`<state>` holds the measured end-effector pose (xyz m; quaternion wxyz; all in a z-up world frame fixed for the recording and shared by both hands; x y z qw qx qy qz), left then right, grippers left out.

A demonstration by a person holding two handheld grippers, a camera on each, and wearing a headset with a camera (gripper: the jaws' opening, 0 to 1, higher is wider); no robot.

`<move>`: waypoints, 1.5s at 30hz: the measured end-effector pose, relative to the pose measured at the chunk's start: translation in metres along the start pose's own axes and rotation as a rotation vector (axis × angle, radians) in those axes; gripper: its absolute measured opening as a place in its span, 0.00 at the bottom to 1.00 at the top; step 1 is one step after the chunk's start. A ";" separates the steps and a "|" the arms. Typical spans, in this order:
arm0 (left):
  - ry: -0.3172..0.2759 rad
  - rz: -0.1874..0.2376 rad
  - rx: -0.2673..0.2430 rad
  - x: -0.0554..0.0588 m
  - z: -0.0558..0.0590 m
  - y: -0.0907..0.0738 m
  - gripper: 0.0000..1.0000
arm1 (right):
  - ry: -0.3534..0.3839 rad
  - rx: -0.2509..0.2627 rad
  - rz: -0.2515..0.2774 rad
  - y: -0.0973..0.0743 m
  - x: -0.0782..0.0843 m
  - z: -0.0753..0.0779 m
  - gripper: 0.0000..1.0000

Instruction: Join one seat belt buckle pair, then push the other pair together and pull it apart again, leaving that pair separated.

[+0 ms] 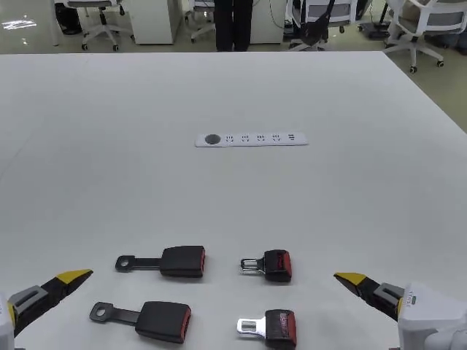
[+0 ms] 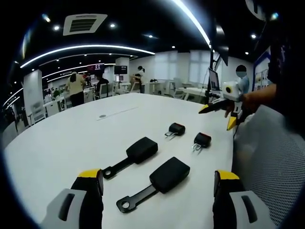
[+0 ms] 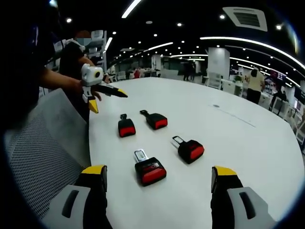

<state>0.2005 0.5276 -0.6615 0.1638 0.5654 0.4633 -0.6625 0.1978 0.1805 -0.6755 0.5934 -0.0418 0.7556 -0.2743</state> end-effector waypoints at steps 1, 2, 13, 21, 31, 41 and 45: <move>0.000 0.000 0.001 0.000 0.000 0.000 0.99 | -0.001 0.000 -0.001 0.000 0.000 0.000 0.91; 0.001 -0.001 0.001 0.000 0.000 0.001 0.98 | -0.003 -0.001 -0.005 -0.001 0.001 0.000 0.91; 0.023 -0.019 0.021 -0.001 0.001 0.003 0.98 | -0.010 -0.008 -0.024 -0.003 0.000 -0.002 0.90; 0.053 -0.041 0.050 -0.003 -0.001 0.006 0.96 | -0.027 -0.020 -0.054 -0.005 0.001 0.001 0.89; 0.114 -0.081 0.102 -0.007 -0.004 0.015 0.90 | -0.052 -0.050 -0.098 -0.004 0.001 0.006 0.85; 0.173 -0.127 0.170 -0.007 -0.003 0.027 0.83 | -0.074 -0.102 -0.144 0.004 0.000 0.009 0.80; 0.202 -0.147 0.203 -0.008 -0.001 0.033 0.80 | -0.083 -0.122 -0.161 0.007 -0.001 0.010 0.79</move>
Point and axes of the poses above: the centre of the closed fingertips' face, and the gripper's own axes: y roughly forward along the fingers, z roughly to its right, x roughly out of its underside, the point moved 7 cm from there along -y, roughly backward along the fingers, and after that the axes turned 15 degrees about -x, right-handed, at the moved point
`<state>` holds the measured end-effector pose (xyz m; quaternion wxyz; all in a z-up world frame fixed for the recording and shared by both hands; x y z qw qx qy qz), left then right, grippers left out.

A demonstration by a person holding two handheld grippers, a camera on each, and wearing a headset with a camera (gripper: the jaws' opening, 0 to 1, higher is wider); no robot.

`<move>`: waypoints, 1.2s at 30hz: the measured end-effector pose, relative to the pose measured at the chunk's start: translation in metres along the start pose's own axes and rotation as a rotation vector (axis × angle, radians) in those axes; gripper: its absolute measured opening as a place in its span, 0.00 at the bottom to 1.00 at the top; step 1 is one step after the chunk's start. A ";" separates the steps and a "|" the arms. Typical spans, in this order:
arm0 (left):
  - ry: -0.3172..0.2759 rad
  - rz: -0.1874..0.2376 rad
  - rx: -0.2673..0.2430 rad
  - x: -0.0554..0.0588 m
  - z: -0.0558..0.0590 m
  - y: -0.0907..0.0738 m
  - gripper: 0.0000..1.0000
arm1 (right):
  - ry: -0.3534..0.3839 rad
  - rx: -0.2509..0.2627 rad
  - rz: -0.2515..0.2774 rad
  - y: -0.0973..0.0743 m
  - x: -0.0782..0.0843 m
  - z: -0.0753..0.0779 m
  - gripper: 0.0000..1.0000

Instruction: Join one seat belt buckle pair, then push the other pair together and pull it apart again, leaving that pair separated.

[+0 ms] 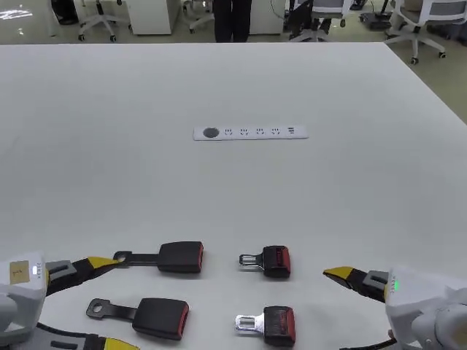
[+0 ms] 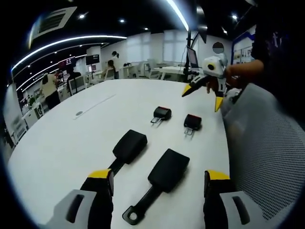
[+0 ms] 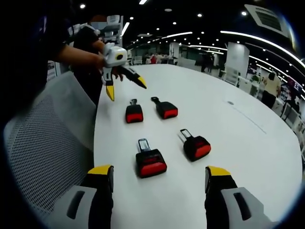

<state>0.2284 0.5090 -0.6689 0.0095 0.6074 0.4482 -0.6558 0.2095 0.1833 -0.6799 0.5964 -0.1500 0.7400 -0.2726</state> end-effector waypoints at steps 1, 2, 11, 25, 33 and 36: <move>0.009 -0.006 0.011 0.000 0.000 0.002 0.79 | -0.002 -0.004 -0.004 0.001 0.000 0.000 0.78; 0.017 -0.010 0.017 -0.001 0.000 0.003 0.77 | -0.006 -0.013 -0.011 0.002 0.000 0.000 0.76; 0.104 -0.066 0.091 0.000 0.000 0.017 0.68 | -0.038 -0.077 -0.053 0.016 0.001 0.001 0.67; 0.245 -0.160 0.197 0.010 0.003 0.043 0.47 | -0.105 -0.152 -0.140 0.041 0.005 0.007 0.50; 0.258 -0.200 0.246 0.015 0.006 0.050 0.41 | -0.124 -0.186 -0.194 0.050 0.010 0.008 0.42; 0.269 -0.216 0.261 0.015 0.007 0.052 0.40 | -0.129 -0.197 -0.198 0.053 0.011 0.008 0.41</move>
Point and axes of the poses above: the centre of the closed fingertips' face, and the gripper's own axes: y roughly forward along the fingers, z roughly to its right, x roughly out of its underside, the point moved 7 cm from there along -y, roughly backward along the fingers, and after that the axes turned 15 degrees about -x, right-handed, at the moved point
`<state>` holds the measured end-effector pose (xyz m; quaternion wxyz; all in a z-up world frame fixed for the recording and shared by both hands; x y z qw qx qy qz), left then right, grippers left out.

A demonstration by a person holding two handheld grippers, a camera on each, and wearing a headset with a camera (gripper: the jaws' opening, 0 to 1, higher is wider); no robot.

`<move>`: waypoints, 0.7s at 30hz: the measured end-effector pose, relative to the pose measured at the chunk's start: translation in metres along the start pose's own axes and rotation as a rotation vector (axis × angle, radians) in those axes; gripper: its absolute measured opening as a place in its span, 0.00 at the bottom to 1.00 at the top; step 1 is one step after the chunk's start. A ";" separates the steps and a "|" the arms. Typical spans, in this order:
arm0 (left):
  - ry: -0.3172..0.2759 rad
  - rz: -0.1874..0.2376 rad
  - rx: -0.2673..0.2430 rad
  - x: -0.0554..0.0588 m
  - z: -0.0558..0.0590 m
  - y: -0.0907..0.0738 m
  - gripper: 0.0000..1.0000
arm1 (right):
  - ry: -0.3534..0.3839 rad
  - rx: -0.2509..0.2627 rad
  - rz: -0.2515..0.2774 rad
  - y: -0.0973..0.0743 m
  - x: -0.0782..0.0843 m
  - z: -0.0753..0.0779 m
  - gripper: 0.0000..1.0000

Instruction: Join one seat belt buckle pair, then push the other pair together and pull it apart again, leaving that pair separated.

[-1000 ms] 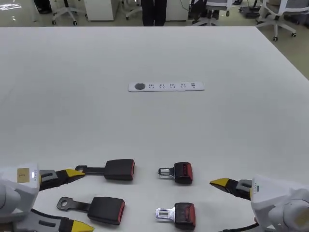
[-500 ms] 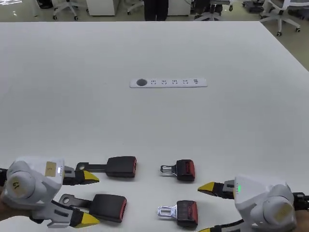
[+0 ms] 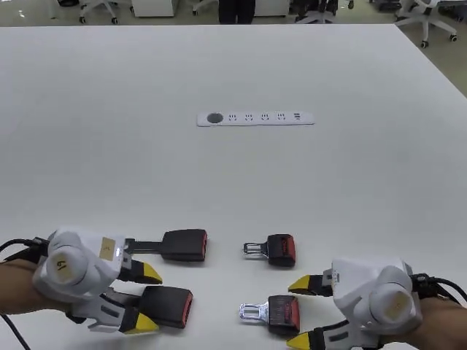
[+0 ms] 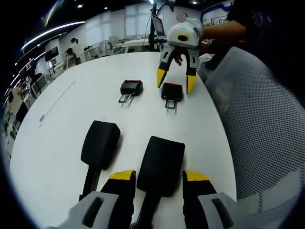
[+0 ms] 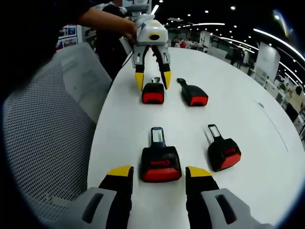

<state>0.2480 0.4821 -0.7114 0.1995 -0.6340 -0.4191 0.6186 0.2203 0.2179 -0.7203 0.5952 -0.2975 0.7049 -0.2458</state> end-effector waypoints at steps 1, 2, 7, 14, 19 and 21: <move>0.003 -0.003 0.003 0.001 0.000 0.001 0.39 | -0.001 -0.002 -0.003 0.001 0.000 0.000 0.40; 0.004 -0.006 0.004 0.002 0.000 0.002 0.39 | -0.004 -0.003 -0.007 0.001 0.000 0.001 0.40; 0.004 -0.010 0.006 0.001 -0.001 0.004 0.37 | -0.017 0.004 -0.037 0.004 0.000 0.003 0.32; 0.009 -0.020 0.007 0.004 -0.002 0.006 0.35 | -0.012 -0.006 -0.039 0.002 -0.001 0.003 0.32; 0.011 -0.019 0.009 0.006 -0.002 0.007 0.34 | -0.013 -0.007 -0.042 0.002 0.000 0.003 0.32; 0.015 -0.017 0.009 0.006 -0.001 0.007 0.34 | -0.015 -0.010 -0.044 0.002 0.001 0.004 0.31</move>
Point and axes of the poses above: the centre of the closed fingertips' face, and the gripper's own axes: y roughly forward along the fingers, z roughly to its right, x roughly out of its underside, the point moved 7 cm from there along -y, roughly backward along the fingers, and after that the axes turned 15 degrees about -x, right-handed, at the moved point
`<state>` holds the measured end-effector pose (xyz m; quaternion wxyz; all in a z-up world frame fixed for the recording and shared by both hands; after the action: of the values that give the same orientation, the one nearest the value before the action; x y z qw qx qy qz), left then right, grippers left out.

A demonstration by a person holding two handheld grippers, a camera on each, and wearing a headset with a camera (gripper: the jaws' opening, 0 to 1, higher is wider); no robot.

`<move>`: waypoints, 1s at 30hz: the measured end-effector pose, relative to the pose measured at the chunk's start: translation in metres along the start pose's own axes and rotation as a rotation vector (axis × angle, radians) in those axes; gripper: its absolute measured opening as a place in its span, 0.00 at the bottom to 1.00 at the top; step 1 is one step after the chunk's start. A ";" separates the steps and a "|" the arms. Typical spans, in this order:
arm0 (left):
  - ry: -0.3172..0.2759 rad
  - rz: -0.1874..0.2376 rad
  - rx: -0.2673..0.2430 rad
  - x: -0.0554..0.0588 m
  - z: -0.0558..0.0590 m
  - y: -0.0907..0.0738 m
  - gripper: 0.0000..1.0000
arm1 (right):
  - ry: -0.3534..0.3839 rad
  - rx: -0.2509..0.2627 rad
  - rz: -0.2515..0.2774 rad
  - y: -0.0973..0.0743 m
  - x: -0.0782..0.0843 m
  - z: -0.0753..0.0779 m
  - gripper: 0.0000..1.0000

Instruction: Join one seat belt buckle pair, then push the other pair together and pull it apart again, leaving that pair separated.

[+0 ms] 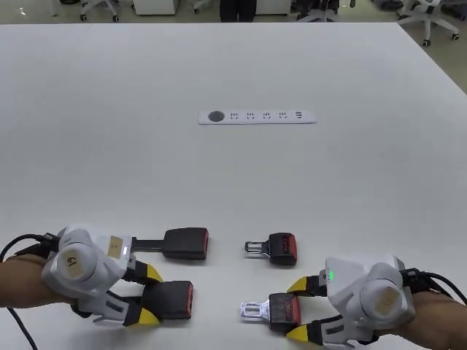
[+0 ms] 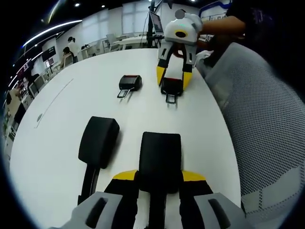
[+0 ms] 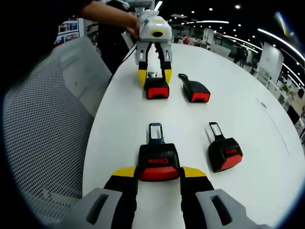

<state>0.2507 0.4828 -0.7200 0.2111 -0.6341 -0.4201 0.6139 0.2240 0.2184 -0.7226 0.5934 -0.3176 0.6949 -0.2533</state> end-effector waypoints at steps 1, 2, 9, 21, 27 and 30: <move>0.004 0.003 0.001 0.000 0.000 0.000 0.34 | 0.000 -0.002 -0.001 0.000 0.000 0.000 0.31; 0.009 0.006 0.002 0.001 0.000 0.000 0.34 | 0.000 -0.003 -0.001 0.000 0.000 0.000 0.31; 0.028 0.009 0.007 0.000 0.000 0.000 0.33 | -0.007 -0.006 -0.007 0.000 0.000 0.002 0.31; 0.031 0.003 0.008 0.000 0.001 -0.001 0.33 | -0.025 -0.009 -0.017 0.005 -0.009 0.008 0.31; 0.034 0.001 0.010 -0.002 0.002 -0.001 0.33 | -0.035 -0.019 -0.020 0.010 -0.013 0.011 0.31; 0.036 0.001 0.011 0.000 0.001 0.000 0.33 | -0.038 -0.022 -0.021 0.011 -0.014 0.012 0.31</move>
<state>0.2495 0.4824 -0.7196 0.2219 -0.6440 -0.4126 0.6048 0.2357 0.2370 -0.7233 0.6003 -0.3361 0.6830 -0.2456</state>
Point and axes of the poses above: the centre of the closed fingertips' face, and the gripper's own axes: y roughly forward along the fingers, z roughly to its right, x roughly out of its underside, the point moved 7 cm from there along -y, roughly backward along the fingers, and after that the axes turned 15 degrees about -x, right-handed, at the moved point
